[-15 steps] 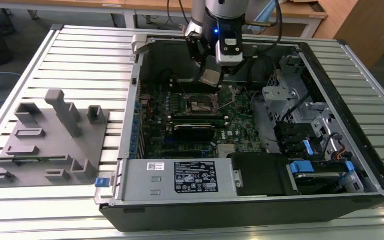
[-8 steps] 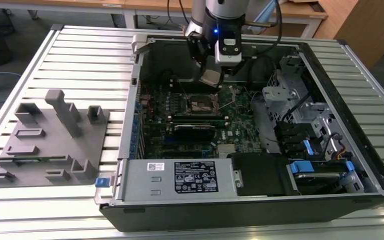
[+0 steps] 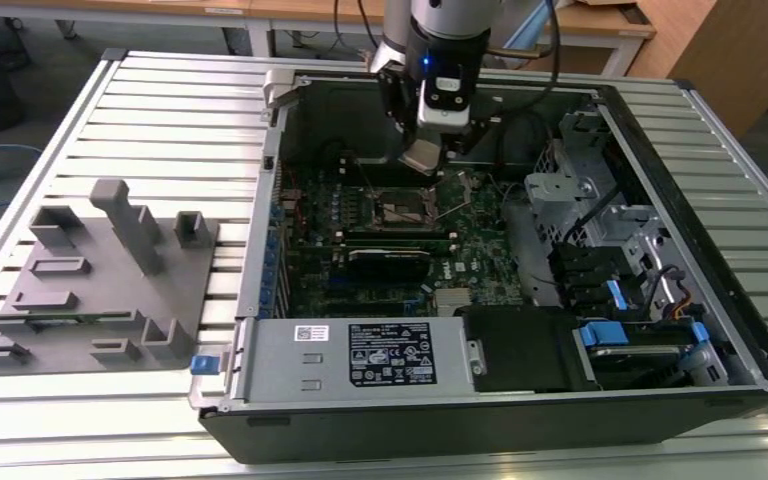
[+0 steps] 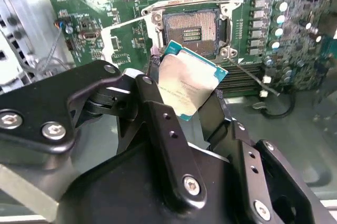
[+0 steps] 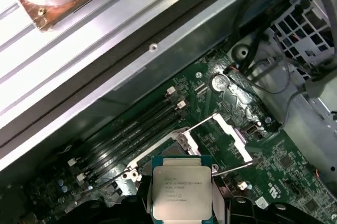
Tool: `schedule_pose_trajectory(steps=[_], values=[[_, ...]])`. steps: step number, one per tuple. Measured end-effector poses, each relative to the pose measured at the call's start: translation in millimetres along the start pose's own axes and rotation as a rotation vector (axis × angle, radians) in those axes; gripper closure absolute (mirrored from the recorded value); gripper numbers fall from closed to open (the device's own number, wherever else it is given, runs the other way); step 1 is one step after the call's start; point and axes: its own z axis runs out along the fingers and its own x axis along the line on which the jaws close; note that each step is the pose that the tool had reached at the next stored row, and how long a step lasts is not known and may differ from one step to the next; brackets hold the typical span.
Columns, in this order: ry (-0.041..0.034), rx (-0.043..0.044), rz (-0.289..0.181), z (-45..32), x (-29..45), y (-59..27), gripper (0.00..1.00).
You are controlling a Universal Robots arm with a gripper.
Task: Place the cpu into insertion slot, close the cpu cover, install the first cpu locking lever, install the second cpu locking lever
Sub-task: 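Place the cpu into insertion slot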
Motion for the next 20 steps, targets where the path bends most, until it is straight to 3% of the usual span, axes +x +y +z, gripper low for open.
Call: schedule_pose_trajectory(steps=[16,20], values=[[-0.0259,-0.0055,0.289,2.5,-0.1,-0.3,0.46],[-0.0275,-0.0058,0.307,2.5,0.0,-0.2,0.46]])
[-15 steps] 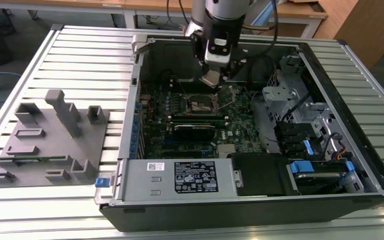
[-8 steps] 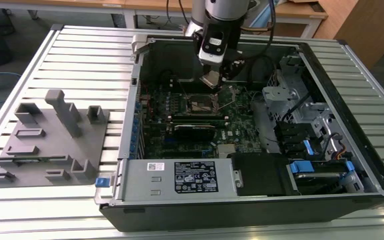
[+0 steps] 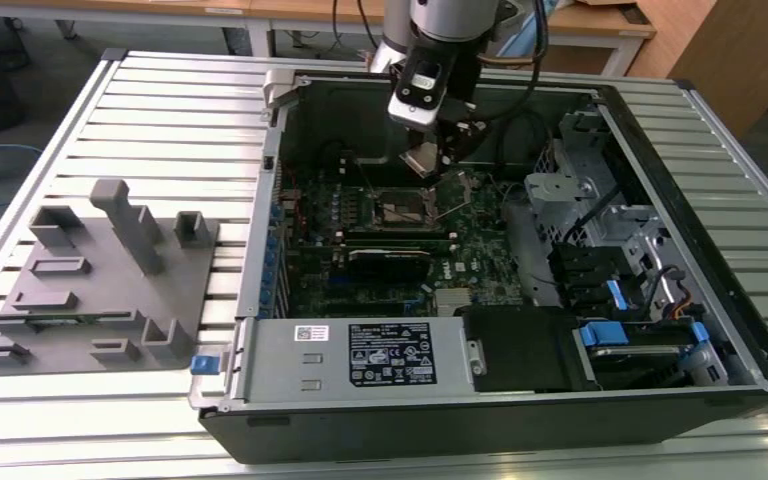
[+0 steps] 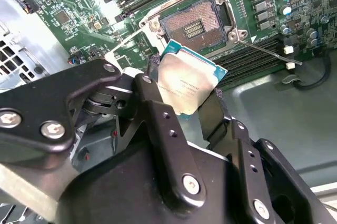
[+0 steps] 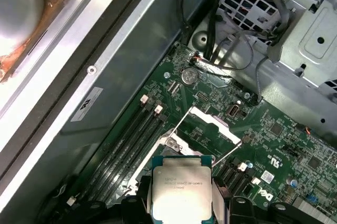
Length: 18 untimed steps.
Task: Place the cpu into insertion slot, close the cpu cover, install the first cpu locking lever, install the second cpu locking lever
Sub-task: 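Place the cpu into insertion slot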
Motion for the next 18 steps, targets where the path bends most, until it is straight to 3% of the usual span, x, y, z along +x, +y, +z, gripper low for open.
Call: schedule_pose_trajectory(steps=[7,18], values=[[-0.0009,-0.0003,0.010,0.1,0.0,0.0,0.46],[-0.0184,-0.0040,0.207,1.1,0.0,-0.1,0.46]])
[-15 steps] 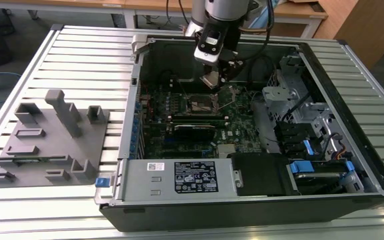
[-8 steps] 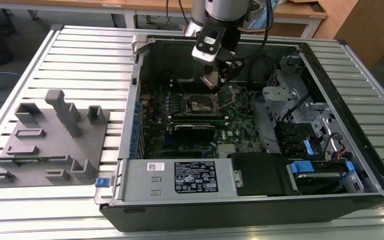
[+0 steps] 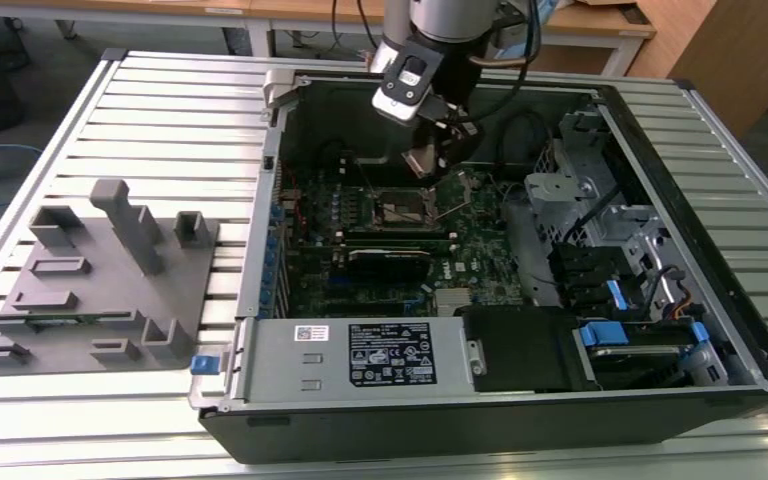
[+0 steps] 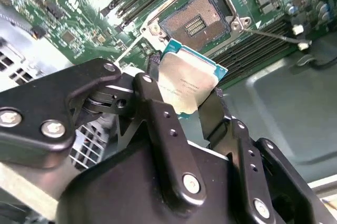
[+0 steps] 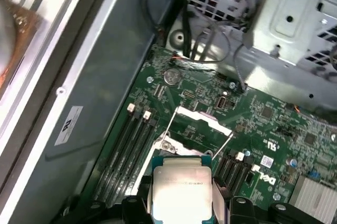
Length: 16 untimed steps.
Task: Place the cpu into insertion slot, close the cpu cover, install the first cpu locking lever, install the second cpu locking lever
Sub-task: 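Place the cpu into insertion slot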
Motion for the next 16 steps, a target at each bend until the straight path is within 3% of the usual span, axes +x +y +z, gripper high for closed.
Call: schedule_pose_trajectory(steps=[16], values=[[-0.0260,-0.0055,0.290,2.5,0.0,-0.2,0.46]])
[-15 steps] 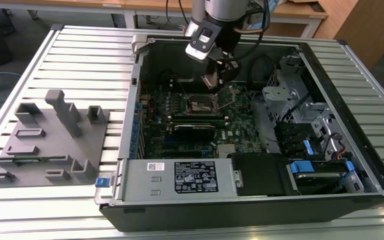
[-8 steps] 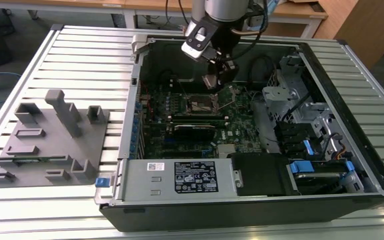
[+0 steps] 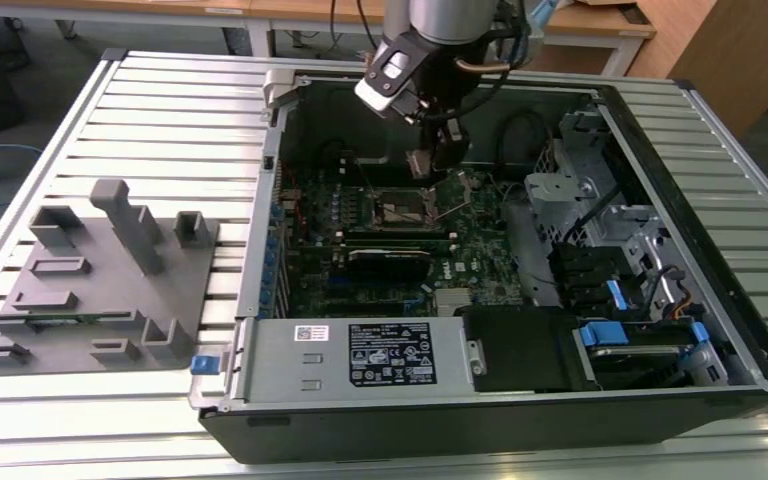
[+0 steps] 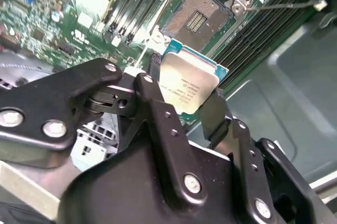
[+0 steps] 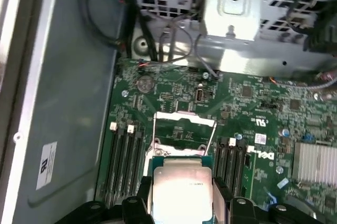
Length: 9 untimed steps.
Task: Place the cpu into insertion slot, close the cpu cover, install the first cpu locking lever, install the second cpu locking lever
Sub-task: 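Place the cpu into insertion slot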
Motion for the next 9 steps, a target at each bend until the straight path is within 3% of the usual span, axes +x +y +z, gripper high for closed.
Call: schedule_pose_trajectory(steps=[9], values=[[-0.0145,-0.0032,0.163,1.6,0.0,-0.1,0.46]])
